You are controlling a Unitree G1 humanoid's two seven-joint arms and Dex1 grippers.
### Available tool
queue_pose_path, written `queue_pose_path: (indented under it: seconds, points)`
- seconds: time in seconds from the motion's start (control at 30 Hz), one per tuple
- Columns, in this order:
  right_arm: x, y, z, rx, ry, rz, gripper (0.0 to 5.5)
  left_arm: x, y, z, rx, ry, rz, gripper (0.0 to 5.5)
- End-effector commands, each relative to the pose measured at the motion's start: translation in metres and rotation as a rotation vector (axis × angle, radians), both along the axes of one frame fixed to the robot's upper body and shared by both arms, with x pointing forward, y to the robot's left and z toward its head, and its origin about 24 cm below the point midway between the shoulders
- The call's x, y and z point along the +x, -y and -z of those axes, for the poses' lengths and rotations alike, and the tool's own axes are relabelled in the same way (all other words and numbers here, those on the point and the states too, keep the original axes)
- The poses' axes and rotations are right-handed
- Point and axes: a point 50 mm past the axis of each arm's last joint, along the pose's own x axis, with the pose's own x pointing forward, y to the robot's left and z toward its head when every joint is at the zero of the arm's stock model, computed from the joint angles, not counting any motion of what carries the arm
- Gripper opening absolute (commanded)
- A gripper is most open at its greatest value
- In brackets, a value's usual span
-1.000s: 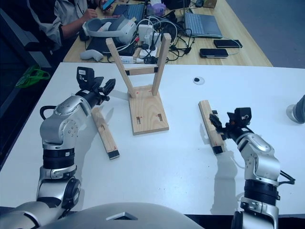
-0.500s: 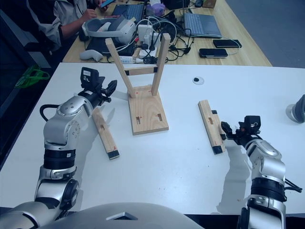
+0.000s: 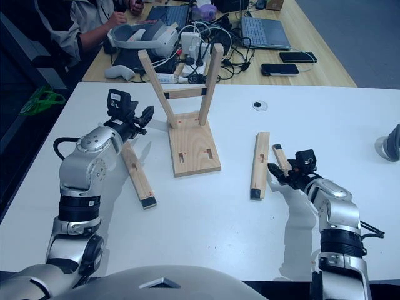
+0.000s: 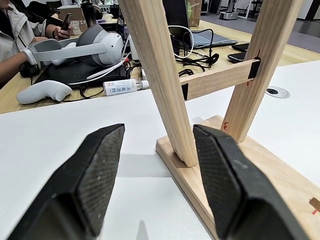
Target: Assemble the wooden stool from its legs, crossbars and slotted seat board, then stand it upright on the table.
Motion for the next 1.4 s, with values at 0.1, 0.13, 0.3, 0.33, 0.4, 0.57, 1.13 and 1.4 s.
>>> queue_pose_path:
  seconds: [0.1,0.13,0.3,0.33,0.4,0.57,1.13,1.4]
  points:
    - [0.004,0.001,-0.003,0.002,-0.012,0.012,4.09,0.000,0.000,0.001,0.003,-0.003,-0.008,2.53]
    - [0.003,0.001,-0.002,0.003,-0.021,0.010,4.09,0.000,0.000,0.001,0.002,-0.005,-0.008,2.53]
    - [-0.001,-0.002,0.001,0.025,-0.070,-0.018,3.35,0.001,-0.001,0.003,-0.002,-0.043,-0.021,2.53]
    - [-0.001,-0.003,0.001,0.029,-0.073,-0.022,3.20,0.001,-0.003,0.005,0.000,-0.066,-0.030,2.53]
    - [-0.001,-0.007,0.001,0.033,-0.074,-0.037,2.85,0.001,-0.005,0.008,-0.016,-0.105,-0.046,2.53]
    - [0.006,-0.008,-0.003,-0.007,-0.028,-0.004,2.06,0.000,-0.004,0.008,-0.021,-0.142,-0.040,2.53]
    - [0.032,-0.020,-0.050,-0.020,0.154,0.013,0.16,0.005,-0.002,-0.025,0.135,0.149,0.002,2.53]
    - [-0.003,-0.017,-0.020,-0.015,0.041,0.076,1.55,-0.009,-0.004,-0.007,-0.050,0.077,-0.081,2.53]
